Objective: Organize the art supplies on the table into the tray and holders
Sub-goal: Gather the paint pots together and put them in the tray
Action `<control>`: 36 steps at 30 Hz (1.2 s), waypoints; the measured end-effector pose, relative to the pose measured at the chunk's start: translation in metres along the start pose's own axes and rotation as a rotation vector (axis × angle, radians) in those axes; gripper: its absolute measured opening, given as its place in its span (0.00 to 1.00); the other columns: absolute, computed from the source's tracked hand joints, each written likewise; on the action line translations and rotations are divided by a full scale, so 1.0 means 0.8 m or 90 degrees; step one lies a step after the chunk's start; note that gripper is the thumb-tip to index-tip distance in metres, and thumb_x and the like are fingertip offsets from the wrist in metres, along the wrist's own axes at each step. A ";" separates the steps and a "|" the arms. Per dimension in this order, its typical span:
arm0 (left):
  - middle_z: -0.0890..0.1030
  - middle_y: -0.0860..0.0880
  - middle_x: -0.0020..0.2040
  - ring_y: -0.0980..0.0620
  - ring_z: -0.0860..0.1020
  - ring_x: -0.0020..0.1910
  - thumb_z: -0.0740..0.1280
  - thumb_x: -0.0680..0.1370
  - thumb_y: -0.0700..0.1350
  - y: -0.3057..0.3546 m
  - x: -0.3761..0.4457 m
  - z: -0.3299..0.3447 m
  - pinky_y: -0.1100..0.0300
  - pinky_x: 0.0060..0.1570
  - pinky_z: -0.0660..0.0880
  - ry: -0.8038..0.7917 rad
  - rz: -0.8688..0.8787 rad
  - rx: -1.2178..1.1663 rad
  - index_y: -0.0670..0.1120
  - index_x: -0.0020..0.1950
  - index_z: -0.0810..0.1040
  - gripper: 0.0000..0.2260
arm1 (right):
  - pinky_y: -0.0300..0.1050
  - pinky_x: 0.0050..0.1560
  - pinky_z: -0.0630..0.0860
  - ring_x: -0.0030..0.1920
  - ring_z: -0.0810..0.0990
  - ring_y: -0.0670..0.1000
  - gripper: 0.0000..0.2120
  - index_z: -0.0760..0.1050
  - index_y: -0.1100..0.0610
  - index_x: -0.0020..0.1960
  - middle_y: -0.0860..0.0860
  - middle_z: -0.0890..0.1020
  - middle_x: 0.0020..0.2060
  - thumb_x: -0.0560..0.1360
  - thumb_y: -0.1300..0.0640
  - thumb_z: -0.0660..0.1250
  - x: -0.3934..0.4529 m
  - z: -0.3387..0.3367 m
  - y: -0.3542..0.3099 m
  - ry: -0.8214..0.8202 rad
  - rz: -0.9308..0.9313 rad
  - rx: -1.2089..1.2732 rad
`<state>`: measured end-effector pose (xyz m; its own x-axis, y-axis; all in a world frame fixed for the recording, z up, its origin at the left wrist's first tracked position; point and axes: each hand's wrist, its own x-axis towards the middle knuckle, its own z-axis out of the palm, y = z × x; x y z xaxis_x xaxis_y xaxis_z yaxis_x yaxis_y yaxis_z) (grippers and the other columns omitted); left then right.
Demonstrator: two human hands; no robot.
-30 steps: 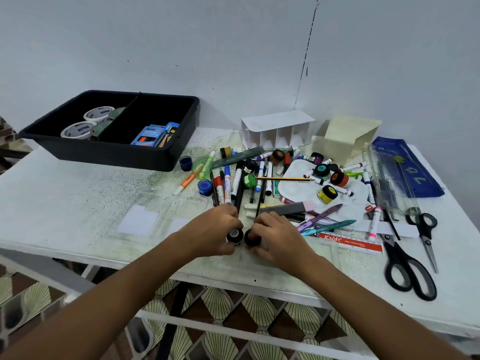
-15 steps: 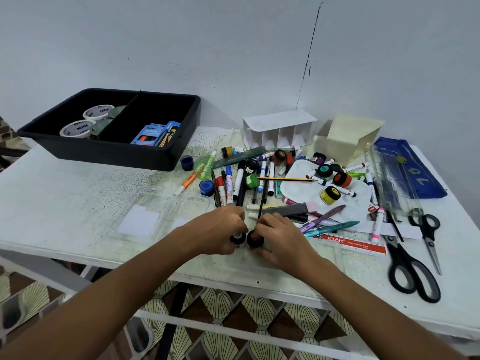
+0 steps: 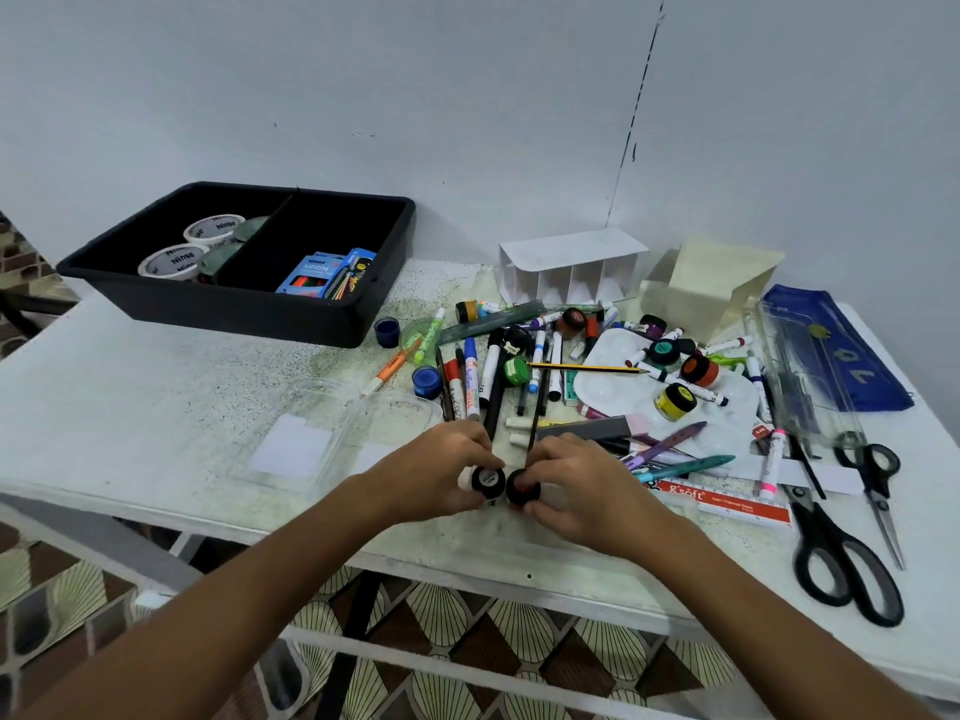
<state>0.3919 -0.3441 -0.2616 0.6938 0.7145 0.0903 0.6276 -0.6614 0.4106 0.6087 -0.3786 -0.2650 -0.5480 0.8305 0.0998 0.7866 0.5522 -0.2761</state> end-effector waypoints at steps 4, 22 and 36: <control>0.78 0.53 0.45 0.61 0.73 0.42 0.72 0.74 0.52 -0.017 -0.003 -0.011 0.64 0.41 0.70 0.139 -0.061 -0.069 0.47 0.55 0.83 0.13 | 0.47 0.50 0.75 0.49 0.75 0.47 0.11 0.81 0.54 0.57 0.47 0.78 0.50 0.76 0.55 0.67 0.029 -0.018 0.008 0.068 0.054 0.132; 0.79 0.51 0.38 0.55 0.75 0.35 0.75 0.67 0.39 -0.088 0.042 -0.051 0.63 0.35 0.70 0.248 -0.312 -0.092 0.43 0.47 0.80 0.11 | 0.43 0.56 0.72 0.56 0.76 0.51 0.19 0.77 0.59 0.63 0.52 0.80 0.57 0.73 0.60 0.71 0.116 -0.016 0.044 0.214 0.201 0.128; 0.82 0.53 0.47 0.58 0.79 0.45 0.75 0.69 0.36 0.046 0.037 -0.021 0.71 0.43 0.73 0.103 -0.114 -0.338 0.46 0.53 0.81 0.15 | 0.35 0.48 0.75 0.49 0.78 0.46 0.21 0.80 0.57 0.59 0.44 0.79 0.47 0.65 0.64 0.72 -0.026 -0.026 0.016 0.210 0.210 0.339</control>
<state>0.4295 -0.3439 -0.2285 0.5044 0.8579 0.0980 0.4376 -0.3518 0.8275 0.6357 -0.3875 -0.2509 -0.1241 0.9736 0.1914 0.6047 0.2272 -0.7634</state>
